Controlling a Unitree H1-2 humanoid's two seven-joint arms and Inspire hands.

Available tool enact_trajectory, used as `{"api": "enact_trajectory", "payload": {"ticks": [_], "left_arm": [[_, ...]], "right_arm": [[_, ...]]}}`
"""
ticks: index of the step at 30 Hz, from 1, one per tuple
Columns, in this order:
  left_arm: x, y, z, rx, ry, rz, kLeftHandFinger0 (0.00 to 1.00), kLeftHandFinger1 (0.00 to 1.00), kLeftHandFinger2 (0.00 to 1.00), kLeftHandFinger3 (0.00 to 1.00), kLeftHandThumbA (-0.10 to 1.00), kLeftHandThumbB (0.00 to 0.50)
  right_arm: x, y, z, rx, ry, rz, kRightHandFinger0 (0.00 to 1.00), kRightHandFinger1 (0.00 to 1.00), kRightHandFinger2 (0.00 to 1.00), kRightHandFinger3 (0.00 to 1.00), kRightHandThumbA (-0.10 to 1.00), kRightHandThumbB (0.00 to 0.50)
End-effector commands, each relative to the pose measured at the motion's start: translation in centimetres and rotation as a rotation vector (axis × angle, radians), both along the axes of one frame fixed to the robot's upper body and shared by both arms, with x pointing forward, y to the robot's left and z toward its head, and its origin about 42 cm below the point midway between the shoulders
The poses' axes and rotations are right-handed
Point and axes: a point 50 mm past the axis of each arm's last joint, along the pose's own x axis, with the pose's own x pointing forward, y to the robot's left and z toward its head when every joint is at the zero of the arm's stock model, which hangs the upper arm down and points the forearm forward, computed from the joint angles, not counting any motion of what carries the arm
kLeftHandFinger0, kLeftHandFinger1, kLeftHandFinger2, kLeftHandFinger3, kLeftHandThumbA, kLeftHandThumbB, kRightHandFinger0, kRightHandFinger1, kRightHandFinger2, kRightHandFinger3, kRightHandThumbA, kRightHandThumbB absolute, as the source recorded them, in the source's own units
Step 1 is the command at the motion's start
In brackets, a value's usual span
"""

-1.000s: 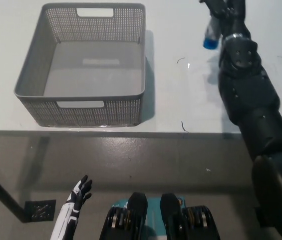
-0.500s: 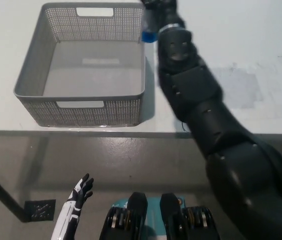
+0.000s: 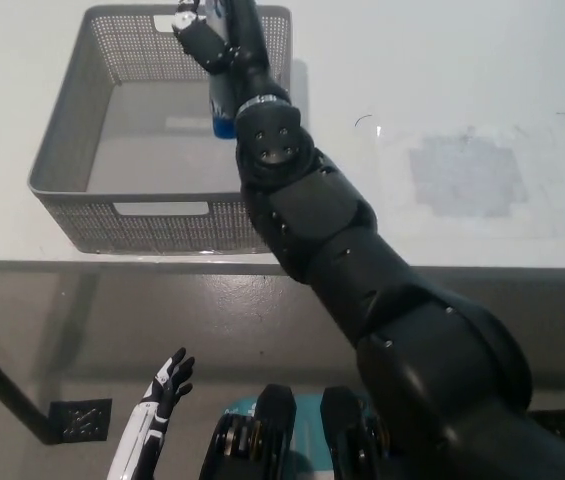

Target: Use the right hand to pick up a shampoo and place it into a container on the left side

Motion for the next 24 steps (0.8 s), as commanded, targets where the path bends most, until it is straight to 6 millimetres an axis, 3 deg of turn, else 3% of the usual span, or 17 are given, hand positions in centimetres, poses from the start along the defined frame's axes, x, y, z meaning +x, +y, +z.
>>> {"api": "enact_trajectory", "payload": {"ticks": [1, 4, 6, 9, 11, 12, 13, 14, 16, 17, 19, 20, 21, 24], "left_arm": [[0.6, -0.3, 1.0, 0.004, -0.048, -0.021, 1.00, 1.00, 1.00, 1.00, 1.00, 0.197], [0.7, -0.3, 0.6, -0.002, -0.047, -0.027, 1.00, 1.00, 1.00, 1.00, 1.00, 0.206], [0.8, -0.3, 0.6, 0.006, -0.044, -0.030, 1.00, 1.00, 1.00, 1.00, 1.00, 0.212], [0.7, -0.4, 0.7, 0.004, -0.046, -0.033, 1.00, 1.00, 1.00, 1.00, 1.00, 0.200], [0.7, -0.4, 0.8, 0.010, -0.049, -0.035, 1.00, 1.00, 1.00, 1.00, 1.00, 0.187], [0.8, -0.4, 0.8, 0.010, -0.049, -0.037, 1.00, 1.00, 1.00, 1.00, 1.00, 0.188], [0.8, -0.5, 0.8, 0.009, -0.047, -0.038, 1.00, 1.00, 1.00, 1.00, 1.00, 0.195], [0.8, -0.5, 0.9, 0.007, -0.046, -0.041, 1.00, 1.00, 1.00, 1.00, 1.00, 0.197], [0.9, -0.4, 0.8, 0.012, -0.052, -0.042, 1.00, 1.00, 1.00, 1.00, 1.00, 0.197], [0.9, -0.4, 0.8, 0.009, -0.053, -0.043, 1.00, 1.00, 1.00, 1.00, 1.00, 0.197], [0.9, -0.4, 0.7, 0.007, -0.049, -0.043, 1.00, 1.00, 1.00, 1.00, 1.00, 0.190], [0.9, -0.4, 0.7, 0.006, -0.049, -0.042, 1.00, 1.00, 1.00, 1.00, 1.00, 0.191], [0.9, -0.4, 0.8, 0.013, -0.053, -0.042, 1.00, 1.00, 1.00, 1.00, 1.00, 0.177], [0.9, -0.4, 0.7, 0.008, -0.054, -0.041, 1.00, 1.00, 1.00, 1.00, 1.00, 0.170]], "right_arm": [[-0.3, 1.3, 2.3, 0.022, -0.054, 0.019, 0.00, 0.27, 0.77, 0.77, -0.10, 0.135], [-0.3, 0.8, 0.8, 0.020, -0.030, 0.020, 0.00, 0.30, 0.75, 0.66, -0.10, 0.170], [-0.2, 0.5, -0.1, 0.023, -0.008, 0.020, 0.00, 0.35, 0.80, 0.70, -0.10, 0.158], [-0.2, -0.2, -1.8, -0.050, -0.007, -0.008, 0.00, 0.33, 0.76, 0.68, -0.10, 0.140], [-0.1, -0.7, -2.7, -0.022, 0.044, -0.005, 0.01, 0.37, 0.77, 0.59, -0.10, 0.156], [0.0, -1.0, -3.0, -0.022, 0.047, -0.006, 0.07, 0.44, 0.80, 0.58, -0.10, 0.161], [0.0, -1.2, -3.2, -0.033, 0.043, -0.003, 0.20, 0.48, 0.75, 0.60, -0.08, 0.170], [0.1, -1.5, -3.5, -0.049, 0.039, 0.010, 0.32, 0.57, 0.80, 0.69, -0.03, 0.170], [0.3, -1.9, -3.7, -0.050, 0.043, 0.041, 0.57, 0.70, 0.85, 0.84, 0.23, 0.203], [0.4, -2.1, -3.7, -0.056, 0.037, 0.050, 0.58, 0.69, 0.83, 0.85, 0.27, 0.207], [0.6, -2.4, -3.7, -0.074, 0.034, 0.074, 0.73, 0.82, 0.96, 1.00, 0.44, 0.256], [0.6, -2.6, -3.7, -0.076, 0.029, 0.080, 0.78, 0.86, 1.00, 1.00, 0.53, 0.287], [0.7, -2.7, -3.7, -0.083, 0.029, 0.085, 0.96, 1.00, 1.00, 1.00, 0.62, 0.296], [0.8, -3.1, -3.7, -0.091, 0.020, 0.101, 1.00, 1.00, 1.00, 1.00, 0.78, 0.313]]}}
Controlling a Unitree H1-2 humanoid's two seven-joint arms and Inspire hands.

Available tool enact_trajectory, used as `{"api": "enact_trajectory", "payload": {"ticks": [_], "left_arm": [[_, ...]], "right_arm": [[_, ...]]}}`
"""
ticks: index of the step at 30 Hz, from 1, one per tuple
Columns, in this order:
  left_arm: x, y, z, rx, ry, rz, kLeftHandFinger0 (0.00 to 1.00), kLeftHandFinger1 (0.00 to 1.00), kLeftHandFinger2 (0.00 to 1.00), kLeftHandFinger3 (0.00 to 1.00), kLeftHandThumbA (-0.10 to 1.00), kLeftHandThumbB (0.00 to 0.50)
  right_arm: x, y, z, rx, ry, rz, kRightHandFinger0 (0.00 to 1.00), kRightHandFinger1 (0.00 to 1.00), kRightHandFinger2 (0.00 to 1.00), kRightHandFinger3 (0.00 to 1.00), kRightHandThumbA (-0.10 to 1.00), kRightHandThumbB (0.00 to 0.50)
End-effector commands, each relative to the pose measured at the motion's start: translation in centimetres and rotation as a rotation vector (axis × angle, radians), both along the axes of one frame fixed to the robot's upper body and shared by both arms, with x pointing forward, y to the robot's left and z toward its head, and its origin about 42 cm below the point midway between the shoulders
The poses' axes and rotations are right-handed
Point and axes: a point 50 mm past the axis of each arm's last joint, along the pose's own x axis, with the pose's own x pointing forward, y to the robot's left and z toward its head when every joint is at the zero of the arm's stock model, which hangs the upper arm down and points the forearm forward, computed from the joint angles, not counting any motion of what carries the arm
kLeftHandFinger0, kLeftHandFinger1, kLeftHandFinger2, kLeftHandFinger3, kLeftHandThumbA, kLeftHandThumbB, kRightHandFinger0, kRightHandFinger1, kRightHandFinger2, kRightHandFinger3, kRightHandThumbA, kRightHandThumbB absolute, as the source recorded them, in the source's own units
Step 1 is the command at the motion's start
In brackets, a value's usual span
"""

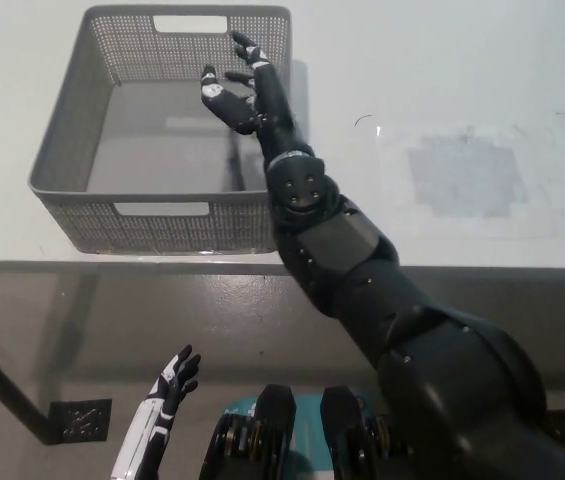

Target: Use the right hand to pick up a shampoo and place it into a container on the left side

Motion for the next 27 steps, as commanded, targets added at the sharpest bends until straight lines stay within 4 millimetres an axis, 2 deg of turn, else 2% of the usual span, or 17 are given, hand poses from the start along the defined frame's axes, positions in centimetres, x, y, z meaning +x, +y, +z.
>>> {"api": "enact_trajectory", "payload": {"ticks": [1, 3, 6, 13, 17, 18, 21, 23, 25, 27], "left_arm": [[0.4, -0.1, 0.7, 0.003, -0.052, -0.023, 1.00, 1.00, 1.00, 1.00, 1.00, 0.177], [0.4, -0.2, 0.6, 0.003, -0.049, -0.023, 1.00, 1.00, 1.00, 1.00, 1.00, 0.180], [0.4, -0.1, 0.6, 0.005, -0.045, -0.027, 1.00, 1.00, 1.00, 1.00, 1.00, 0.187], [0.5, -0.1, 0.5, 0.015, -0.038, -0.028, 1.00, 1.00, 1.00, 1.00, 1.00, 0.221], [0.4, -0.1, 0.5, 0.014, -0.040, -0.031, 1.00, 1.00, 1.00, 1.00, 1.00, 0.198], [0.4, 0.0, 0.5, 0.016, -0.039, -0.032, 1.00, 1.00, 1.00, 1.00, 1.00, 0.196], [0.3, -0.1, 0.5, 0.005, -0.029, -0.033, 1.00, 1.00, 1.00, 1.00, 1.00, 0.195], [0.2, 0.0, 0.3, 0.011, -0.025, -0.034, 1.00, 1.00, 1.00, 1.00, 1.00, 0.201], [0.2, 0.0, 0.3, 0.005, -0.025, -0.034, 1.00, 1.00, 1.00, 1.00, 1.00, 0.201], [0.2, 0.0, 0.2, 0.008, -0.025, -0.031, 1.00, 1.00, 1.00, 1.00, 1.00, 0.200]], "right_arm": [[0.5, 0.4, 2.8, -0.006, -0.116, 0.095, 1.00, 1.00, 1.00, 1.00, 0.84, 0.320], [0.6, 0.2, 3.0, -0.022, -0.130, 0.105, 1.00, 1.00, 1.00, 1.00, 0.90, 0.320], [1.0, -0.3, 4.1, -0.048, -0.174, 0.112, 1.00, 1.00, 1.00, 1.00, 1.00, 0.350], [1.8, -1.9, 8.1, -0.036, -0.294, 0.099, 1.00, 1.00, 1.00, 1.00, 1.00, 0.327], [1.7, -4.1, 11.5, 0.036, -0.380, 0.096, 1.00, 1.00, 1.00, 1.00, 1.00, 0.335], [1.7, -4.3, 11.7, 0.037, -0.387, 0.095, 1.00, 1.00, 1.00, 1.00, 1.00, 0.333], [0.9, -6.9, 13.9, 0.010, -0.467, 0.049, 1.00, 1.00, 1.00, 1.00, 1.00, 0.347], [0.0, -9.2, 15.1, 0.027, -0.524, 0.042, 1.00, 1.00, 1.00, 1.00, 1.00, 0.338], [-0.8, -11.1, 15.7, 0.055, -0.570, 0.032, 1.00, 1.00, 1.00, 1.00, 1.00, 0.348], [-2.2, -13.5, 16.1, 0.084, -0.609, 0.016, 1.00, 1.00, 1.00, 1.00, 1.00, 0.331]]}}
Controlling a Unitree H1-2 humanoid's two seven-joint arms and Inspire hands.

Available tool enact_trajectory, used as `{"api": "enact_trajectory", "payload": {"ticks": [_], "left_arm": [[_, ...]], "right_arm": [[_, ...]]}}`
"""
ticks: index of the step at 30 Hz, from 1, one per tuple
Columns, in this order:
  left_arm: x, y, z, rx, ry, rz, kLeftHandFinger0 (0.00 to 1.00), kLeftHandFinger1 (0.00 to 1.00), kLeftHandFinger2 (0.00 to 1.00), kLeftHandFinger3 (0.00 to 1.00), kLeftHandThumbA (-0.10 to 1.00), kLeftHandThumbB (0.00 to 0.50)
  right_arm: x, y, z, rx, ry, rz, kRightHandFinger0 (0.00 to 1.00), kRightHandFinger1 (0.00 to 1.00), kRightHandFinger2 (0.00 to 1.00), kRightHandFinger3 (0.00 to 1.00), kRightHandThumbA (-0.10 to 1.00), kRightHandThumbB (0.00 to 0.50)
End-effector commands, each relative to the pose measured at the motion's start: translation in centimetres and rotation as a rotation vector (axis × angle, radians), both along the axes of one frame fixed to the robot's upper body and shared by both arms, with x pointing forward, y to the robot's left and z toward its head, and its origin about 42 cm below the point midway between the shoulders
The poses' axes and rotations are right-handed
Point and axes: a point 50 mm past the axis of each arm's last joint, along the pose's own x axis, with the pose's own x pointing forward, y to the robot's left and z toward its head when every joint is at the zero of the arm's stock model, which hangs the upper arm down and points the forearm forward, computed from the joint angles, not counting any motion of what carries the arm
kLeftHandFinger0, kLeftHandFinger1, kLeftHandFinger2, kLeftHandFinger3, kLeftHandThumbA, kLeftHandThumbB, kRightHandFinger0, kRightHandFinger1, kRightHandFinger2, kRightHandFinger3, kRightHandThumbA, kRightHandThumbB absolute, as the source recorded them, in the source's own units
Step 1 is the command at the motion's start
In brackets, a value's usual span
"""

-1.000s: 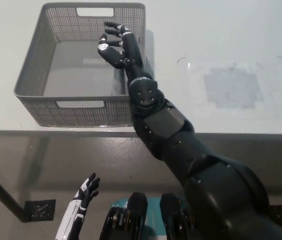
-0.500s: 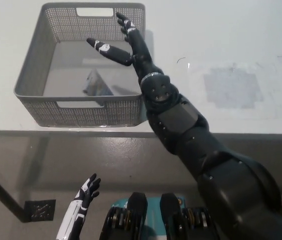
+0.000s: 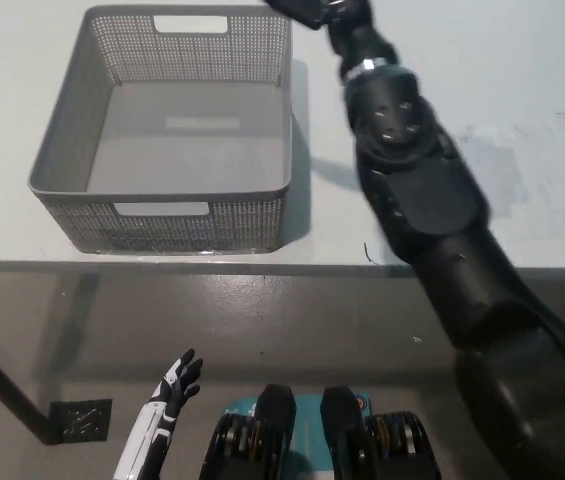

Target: Use the right hand to pick up a shampoo and place it into a container on the left side

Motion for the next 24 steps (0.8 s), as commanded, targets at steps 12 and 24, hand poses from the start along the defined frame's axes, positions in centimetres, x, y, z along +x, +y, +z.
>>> {"api": "enact_trajectory", "payload": {"ticks": [12, 24], "left_arm": [[-0.3, 0.2, 0.4, 0.025, -0.043, -0.011, 1.00, 1.00, 1.00, 1.00, 1.00, 0.180], [-0.2, 0.3, 0.5, -0.008, -0.043, 0.007, 1.00, 1.00, 1.00, 1.00, 1.00, 0.188]], "right_arm": [[-15.7, -15.7, -2.4, 0.121, -0.260, -0.034, 1.00, 1.00, 1.00, 1.00, 1.00, 0.335], [-24.2, -16.8, -18.2, 0.143, 0.062, -0.066, 1.00, 1.00, 1.00, 1.00, 1.00, 0.268]]}}
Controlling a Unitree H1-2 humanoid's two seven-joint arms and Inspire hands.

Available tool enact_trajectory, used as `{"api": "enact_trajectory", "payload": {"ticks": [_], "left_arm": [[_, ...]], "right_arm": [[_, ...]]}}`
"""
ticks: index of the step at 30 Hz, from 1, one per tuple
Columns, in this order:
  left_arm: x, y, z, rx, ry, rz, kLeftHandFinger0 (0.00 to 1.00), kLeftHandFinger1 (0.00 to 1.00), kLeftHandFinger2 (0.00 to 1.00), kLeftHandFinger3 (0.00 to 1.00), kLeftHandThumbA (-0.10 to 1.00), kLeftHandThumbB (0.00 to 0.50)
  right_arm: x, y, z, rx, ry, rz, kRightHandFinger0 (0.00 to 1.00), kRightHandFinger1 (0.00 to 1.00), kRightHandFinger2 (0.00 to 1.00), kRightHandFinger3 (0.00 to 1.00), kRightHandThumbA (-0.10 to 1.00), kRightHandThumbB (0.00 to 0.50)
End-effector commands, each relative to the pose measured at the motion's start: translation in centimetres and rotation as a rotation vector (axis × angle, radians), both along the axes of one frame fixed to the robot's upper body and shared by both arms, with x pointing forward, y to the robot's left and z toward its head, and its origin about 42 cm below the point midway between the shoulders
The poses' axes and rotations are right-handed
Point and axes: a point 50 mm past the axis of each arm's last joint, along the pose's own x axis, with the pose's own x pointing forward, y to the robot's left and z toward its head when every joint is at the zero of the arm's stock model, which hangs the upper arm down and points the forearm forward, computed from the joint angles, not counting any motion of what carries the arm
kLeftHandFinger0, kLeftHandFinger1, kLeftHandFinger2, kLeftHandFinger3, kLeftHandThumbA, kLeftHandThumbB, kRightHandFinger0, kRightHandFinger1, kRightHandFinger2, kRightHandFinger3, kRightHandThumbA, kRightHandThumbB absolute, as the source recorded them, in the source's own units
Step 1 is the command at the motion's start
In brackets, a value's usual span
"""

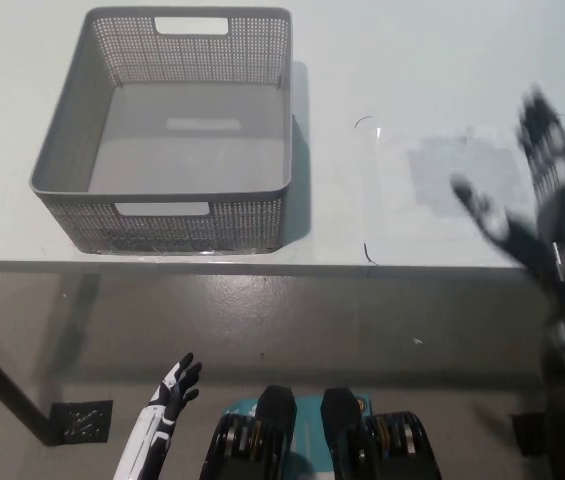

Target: Use the right hand to pick up a shampoo and place it into a container on the left side

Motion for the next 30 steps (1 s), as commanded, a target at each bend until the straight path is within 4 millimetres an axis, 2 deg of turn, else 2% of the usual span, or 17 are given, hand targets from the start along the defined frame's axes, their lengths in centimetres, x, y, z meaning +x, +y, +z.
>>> {"api": "enact_trajectory", "payload": {"ticks": [1, 6, 8, 14, 15, 16, 17, 20, 24, 30], "left_arm": [[0.2, 0.2, 0.9, -0.006, -0.056, -0.001, 1.00, 1.00, 1.00, 1.00, 1.00, 0.186], [1.0, 0.3, 1.3, -0.008, -0.072, -0.005, 1.00, 1.00, 1.00, 1.00, 1.00, 0.165], [1.0, 0.4, 1.2, -0.015, -0.069, -0.004, 1.00, 1.00, 1.00, 1.00, 1.00, 0.177], [0.9, 0.8, 1.1, -0.010, -0.055, 0.001, 1.00, 1.00, 1.00, 1.00, 1.00, 0.187], [1.0, 0.8, 1.1, -0.010, -0.060, -0.001, 1.00, 1.00, 1.00, 1.00, 1.00, 0.161], [1.1, 0.8, 1.1, -0.011, -0.062, -0.001, 1.00, 1.00, 1.00, 1.00, 1.00, 0.159], [1.1, 0.7, 1.0, -0.014, -0.061, 0.001, 1.00, 1.00, 1.00, 1.00, 1.00, 0.161], [0.8, 0.7, 0.8, -0.019, -0.050, 0.012, 1.00, 1.00, 1.00, 1.00, 1.00, 0.173], [1.0, 0.6, 0.7, -0.017, -0.049, 0.013, 1.00, 1.00, 1.00, 1.00, 1.00, 0.162], [1.4, 0.9, 0.8, -0.020, -0.046, 0.013, 1.00, 1.00, 1.00, 1.00, 1.00, 0.191]], "right_arm": [[-3.9, -0.1, -1.3, 0.073, -0.036, 0.104, 1.00, 1.00, 1.00, 1.00, 1.00, 0.252], [-7.1, -0.1, -6.7, 0.093, 0.125, 0.108, 1.00, 1.00, 1.00, 1.00, 1.00, 0.250], [-8.4, -0.2, -8.4, 0.109, 0.175, 0.101, 1.00, 1.00, 1.00, 1.00, 1.00, 0.218], [-10.9, -0.6, -12.2, 0.098, 0.286, 0.100, 1.00, 1.00, 1.00, 1.00, 1.00, 0.208], [-10.9, -0.7, -12.6, 0.101, 0.294, 0.099, 1.00, 1.00, 1.00, 1.00, 1.00, 0.212], [-10.9, -0.8, -12.8, 0.102, 0.297, 0.099, 1.00, 1.00, 1.00, 1.00, 1.00, 0.211], [-10.9, -0.8, -13.1, 0.113, 0.304, 0.097, 1.00, 1.00, 1.00, 1.00, 1.00, 0.231], [-10.2, -0.8, -13.7, 0.112, 0.314, 0.115, 1.00, 1.00, 1.00, 1.00, 1.00, 0.238], [-9.8, -0.5, -13.5, 0.115, 0.318, 0.119, 1.00, 1.00, 1.00, 1.00, 1.00, 0.227], [-9.1, -0.4, -13.7, 0.113, 0.325, 0.124, 1.00, 1.00, 1.00, 1.00, 1.00, 0.230]]}}
